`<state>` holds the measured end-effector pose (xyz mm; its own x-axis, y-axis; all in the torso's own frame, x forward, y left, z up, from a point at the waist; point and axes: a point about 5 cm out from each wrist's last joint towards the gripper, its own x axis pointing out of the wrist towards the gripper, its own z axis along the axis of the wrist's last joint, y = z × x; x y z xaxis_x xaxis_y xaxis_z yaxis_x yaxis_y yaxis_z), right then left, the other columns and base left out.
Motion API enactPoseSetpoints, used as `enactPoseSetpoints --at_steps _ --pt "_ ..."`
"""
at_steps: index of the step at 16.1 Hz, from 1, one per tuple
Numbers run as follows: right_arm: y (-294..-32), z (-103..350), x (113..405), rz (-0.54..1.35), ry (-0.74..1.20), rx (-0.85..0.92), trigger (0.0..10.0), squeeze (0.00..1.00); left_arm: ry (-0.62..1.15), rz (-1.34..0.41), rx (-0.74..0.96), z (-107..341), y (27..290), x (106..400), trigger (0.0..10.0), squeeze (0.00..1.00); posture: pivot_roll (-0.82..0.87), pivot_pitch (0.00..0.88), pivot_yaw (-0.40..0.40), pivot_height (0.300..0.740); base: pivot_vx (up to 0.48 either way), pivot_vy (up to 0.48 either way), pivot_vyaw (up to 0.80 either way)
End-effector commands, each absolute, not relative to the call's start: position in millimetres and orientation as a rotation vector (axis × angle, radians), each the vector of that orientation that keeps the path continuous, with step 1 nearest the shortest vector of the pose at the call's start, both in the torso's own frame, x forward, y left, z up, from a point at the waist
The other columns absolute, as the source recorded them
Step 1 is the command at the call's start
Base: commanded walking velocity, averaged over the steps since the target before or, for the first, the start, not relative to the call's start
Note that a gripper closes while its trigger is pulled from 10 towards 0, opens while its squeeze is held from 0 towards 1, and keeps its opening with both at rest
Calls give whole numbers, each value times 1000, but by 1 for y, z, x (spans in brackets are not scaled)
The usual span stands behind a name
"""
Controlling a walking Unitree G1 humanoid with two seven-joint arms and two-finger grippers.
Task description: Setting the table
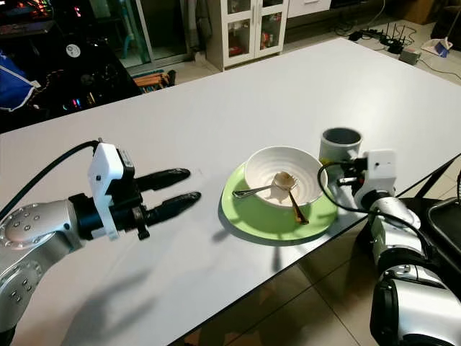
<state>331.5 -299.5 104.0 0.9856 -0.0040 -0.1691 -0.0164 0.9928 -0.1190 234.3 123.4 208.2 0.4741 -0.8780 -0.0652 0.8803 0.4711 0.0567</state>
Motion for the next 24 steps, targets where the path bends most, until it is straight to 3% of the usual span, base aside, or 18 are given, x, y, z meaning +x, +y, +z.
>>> enactPoseSetpoints --at_steps 1,16,17,18,24 --pt "-296 109 336 9 155 -125 10000 0 30 -1098 81 212 123 231 10000 0 154 8 70 740 0 0 0" --pt "-288 97 338 -20 251 -97 10000 0 53 -1097 128 238 118 241 10000 0 179 24 77 740 0 0 0" --pt "-289 95 337 -22 261 -87 10000 933 56 -1097 127 238 118 241 10000 0 178 24 78 740 0 0 0" --pt "-289 94 337 -22 265 -82 10000 1000 57 -1098 127 238 118 241 10000 0 178 24 78 740 0 0 0" --pt "-293 92 333 -21 272 -61 10000 1000 61 -1102 127 237 116 240 10000 0 173 24 77 740 0 0 0"
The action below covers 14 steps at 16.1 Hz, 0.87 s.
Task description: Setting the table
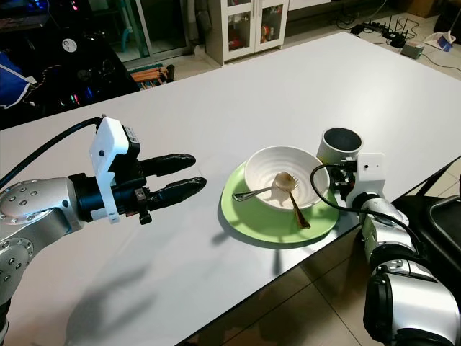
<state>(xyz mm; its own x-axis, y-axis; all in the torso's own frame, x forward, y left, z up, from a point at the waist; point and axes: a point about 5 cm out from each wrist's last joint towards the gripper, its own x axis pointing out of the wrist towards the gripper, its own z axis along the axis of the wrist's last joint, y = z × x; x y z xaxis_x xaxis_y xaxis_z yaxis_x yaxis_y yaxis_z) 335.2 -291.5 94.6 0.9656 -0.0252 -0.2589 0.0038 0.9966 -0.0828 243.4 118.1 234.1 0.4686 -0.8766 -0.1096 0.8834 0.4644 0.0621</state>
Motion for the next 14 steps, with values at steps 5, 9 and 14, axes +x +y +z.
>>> enactPoseSetpoints --at_steps 5,9,14 --pt "-298 94 330 -2 232 -22 10000 1000 60 -1109 121 236 113 240 10000 0 157 20 77 740 0 0 0" --pt "-302 95 327 1 209 -1 10000 1000 64 -1120 121 234 110 241 10000 0 145 16 79 740 0 0 0" --pt "-303 96 325 45 192 49 10000 1000 59 -1125 123 233 108 243 10000 0 135 1 67 740 0 0 0"
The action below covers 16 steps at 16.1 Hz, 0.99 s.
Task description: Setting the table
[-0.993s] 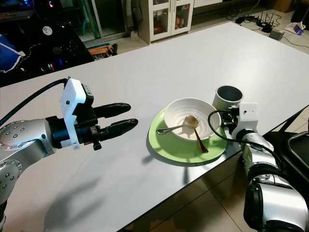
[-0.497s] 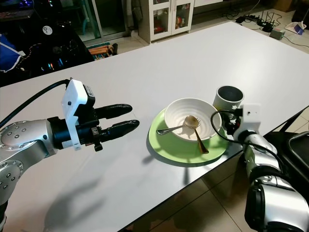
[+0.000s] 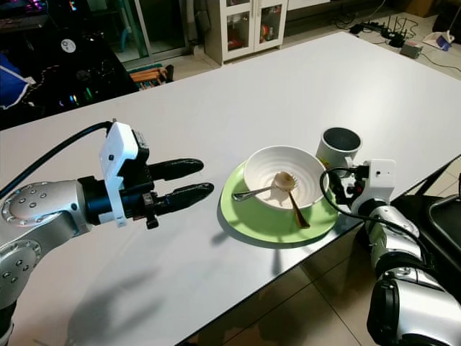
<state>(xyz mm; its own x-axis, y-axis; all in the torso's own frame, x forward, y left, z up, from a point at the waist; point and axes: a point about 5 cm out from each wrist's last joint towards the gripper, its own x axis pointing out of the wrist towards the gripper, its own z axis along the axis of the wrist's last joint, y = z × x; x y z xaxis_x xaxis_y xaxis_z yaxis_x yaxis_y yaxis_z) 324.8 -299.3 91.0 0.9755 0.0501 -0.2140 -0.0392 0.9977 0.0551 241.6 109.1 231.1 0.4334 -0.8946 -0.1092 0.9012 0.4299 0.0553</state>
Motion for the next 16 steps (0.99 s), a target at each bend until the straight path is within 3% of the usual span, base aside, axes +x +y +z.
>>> enactPoseSetpoints --at_steps 1,2,3,13,16 --pt "-304 97 325 47 184 58 10000 1000 52 -1125 121 233 107 242 10000 0 127 0 62 740 0 0 0" --pt "-303 97 324 63 183 67 10000 663 47 -1123 120 233 106 242 10000 0 119 0 57 740 0 0 0" --pt "-303 96 323 90 182 71 10000 0 41 -1121 117 232 106 243 10000 0 111 0 54 740 0 0 0" --pt "-321 93 295 227 125 82 10000 0 0 -1057 93 221 99 245 10000 0 30 0 17 740 0 0 0" --pt "-321 110 277 313 21 89 10000 0 -69 -874 127 222 102 253 10000 0 34 0 -9 740 0 0 0"
